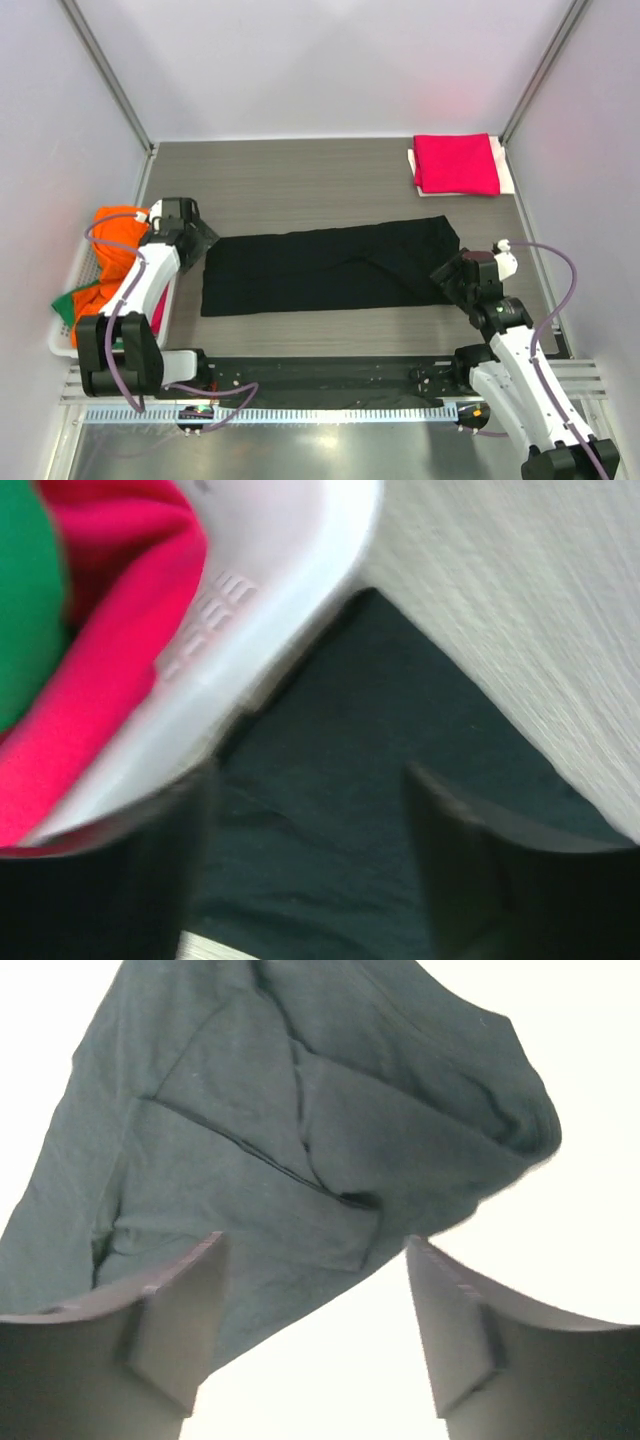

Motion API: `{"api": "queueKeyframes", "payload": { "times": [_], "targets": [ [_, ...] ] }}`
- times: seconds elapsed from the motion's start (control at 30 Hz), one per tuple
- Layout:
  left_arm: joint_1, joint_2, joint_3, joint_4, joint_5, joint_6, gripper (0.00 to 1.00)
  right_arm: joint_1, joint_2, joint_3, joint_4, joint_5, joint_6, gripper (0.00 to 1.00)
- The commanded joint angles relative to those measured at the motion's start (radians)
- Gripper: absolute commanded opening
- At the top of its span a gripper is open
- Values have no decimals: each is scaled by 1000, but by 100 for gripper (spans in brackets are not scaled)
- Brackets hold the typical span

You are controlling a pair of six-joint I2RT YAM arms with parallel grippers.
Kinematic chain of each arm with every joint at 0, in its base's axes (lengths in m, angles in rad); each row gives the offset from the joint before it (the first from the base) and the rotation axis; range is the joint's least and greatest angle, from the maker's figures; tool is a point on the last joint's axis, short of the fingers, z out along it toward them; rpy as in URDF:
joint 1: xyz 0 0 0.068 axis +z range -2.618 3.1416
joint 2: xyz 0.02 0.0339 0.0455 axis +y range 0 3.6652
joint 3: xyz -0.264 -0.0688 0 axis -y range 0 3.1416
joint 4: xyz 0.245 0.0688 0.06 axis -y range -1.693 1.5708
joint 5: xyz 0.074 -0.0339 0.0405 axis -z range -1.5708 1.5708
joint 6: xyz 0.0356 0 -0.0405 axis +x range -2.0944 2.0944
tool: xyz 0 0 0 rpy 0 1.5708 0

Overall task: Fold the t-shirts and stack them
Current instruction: Fold the tshirt

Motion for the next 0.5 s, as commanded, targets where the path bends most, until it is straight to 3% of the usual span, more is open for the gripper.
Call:
{"api": "queueKeyframes", "payload": {
  "times": [0.0,0.1,0.27,0.4,0.47],
  "targets": [
    [25,-51,3,-24,-106,-5,86,3,-50,-11,-18,48,101,82],
    [25,-77,25,-23,-98,-5,88,1,-23,40,10,64,73,86],
    [-28,-28,87,36,-41,50,83,9,192,110,194,-131,3,86],
    [-224,131,184,22,-47,127,78,21,439,152,297,-246,-4,86],
    [-267,242,236,-6,-46,136,77,26,552,185,310,-239,-4,86]
  ]
}}
